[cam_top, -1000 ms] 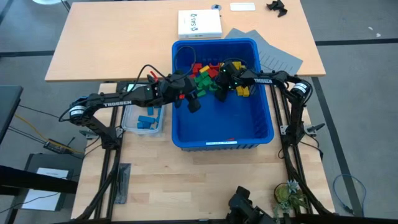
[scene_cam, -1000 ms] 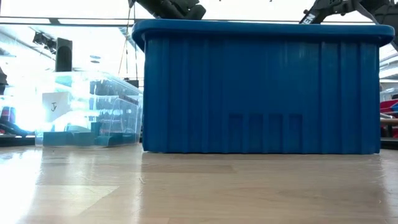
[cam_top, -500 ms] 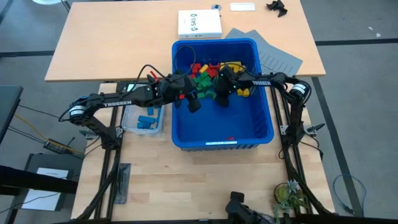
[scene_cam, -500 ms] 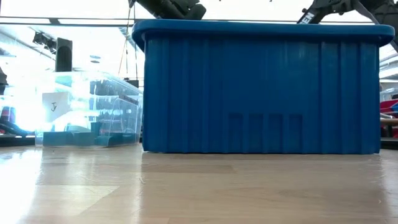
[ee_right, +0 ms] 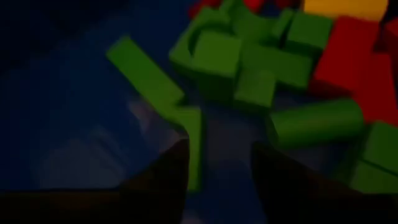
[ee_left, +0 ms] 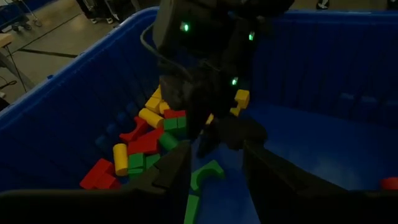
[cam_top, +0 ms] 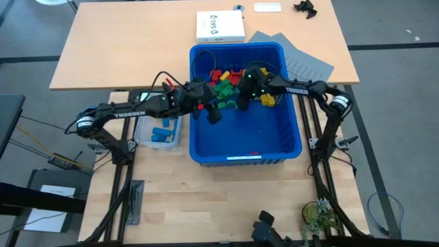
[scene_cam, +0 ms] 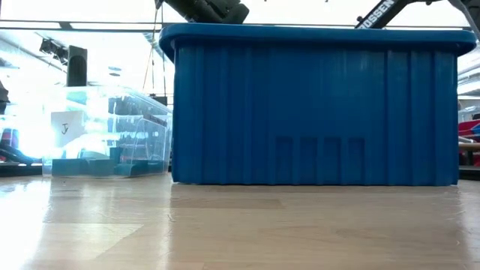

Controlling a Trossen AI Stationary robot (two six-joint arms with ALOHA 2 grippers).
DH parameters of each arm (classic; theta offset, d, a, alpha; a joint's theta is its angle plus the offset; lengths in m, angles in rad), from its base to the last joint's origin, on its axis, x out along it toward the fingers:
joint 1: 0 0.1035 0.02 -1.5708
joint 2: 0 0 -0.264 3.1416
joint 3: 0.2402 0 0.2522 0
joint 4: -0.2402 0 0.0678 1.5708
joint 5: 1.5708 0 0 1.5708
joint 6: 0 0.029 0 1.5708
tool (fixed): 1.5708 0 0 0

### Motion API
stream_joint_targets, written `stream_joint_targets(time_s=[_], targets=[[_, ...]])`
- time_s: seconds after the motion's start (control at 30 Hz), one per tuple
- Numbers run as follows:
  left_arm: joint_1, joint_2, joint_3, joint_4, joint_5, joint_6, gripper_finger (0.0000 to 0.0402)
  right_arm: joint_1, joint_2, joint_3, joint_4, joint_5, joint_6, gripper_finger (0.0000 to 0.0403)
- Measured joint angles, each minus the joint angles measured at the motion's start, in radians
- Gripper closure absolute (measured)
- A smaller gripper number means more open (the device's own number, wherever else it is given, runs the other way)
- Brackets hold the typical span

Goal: Sort blocks
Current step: Put the green block into the transparent bin

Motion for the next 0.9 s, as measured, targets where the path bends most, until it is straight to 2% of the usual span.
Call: stream_joint_targets(time_s=[0.1, 0.23, 0.37, 0.47, 0.53, 0.7, 0.9], targets=[[0.0, 0.0, 0.0, 0.0, 0.0, 0.0, 0.025, 0.019, 0.049, 0.001, 0.06, 0.001, 0.075, 0.0203], [0.0, 0.0, 0.0, -0.001, 0.0, -0.001, 0.025, 0.038, 0.115, 0.0, 0.078, 0.006, 0.116, 0.0196], [0.0, 0.0, 0.0, -0.005, 0.0, -0.004, 0.025, 0.049, 0.141, 0.002, 0.052, 0.047, 0.092, 0.0218], [0.0, 0.0, 0.0, -0.004, 0.0, -0.004, 0.025, 0.052, 0.144, 0.001, 0.036, 0.084, 0.031, 0.0259], [0.0, 0.0, 0.0, -0.003, 0.0, -0.004, 0.025, 0.052, 0.137, 0.001, 0.023, 0.106, -0.012, 0.0288], [0.0, 0.0, 0.0, -0.002, 0.0, 0.001, 0.025, 0.051, 0.097, -0.001, -0.042, 0.111, -0.07, 0.0288], [-0.002, 0.0, 0.0, -0.004, 0.001, -0.026, 0.025, 0.073, -0.06, -0.001, -0.112, 0.032, -0.105, 0.0288]])
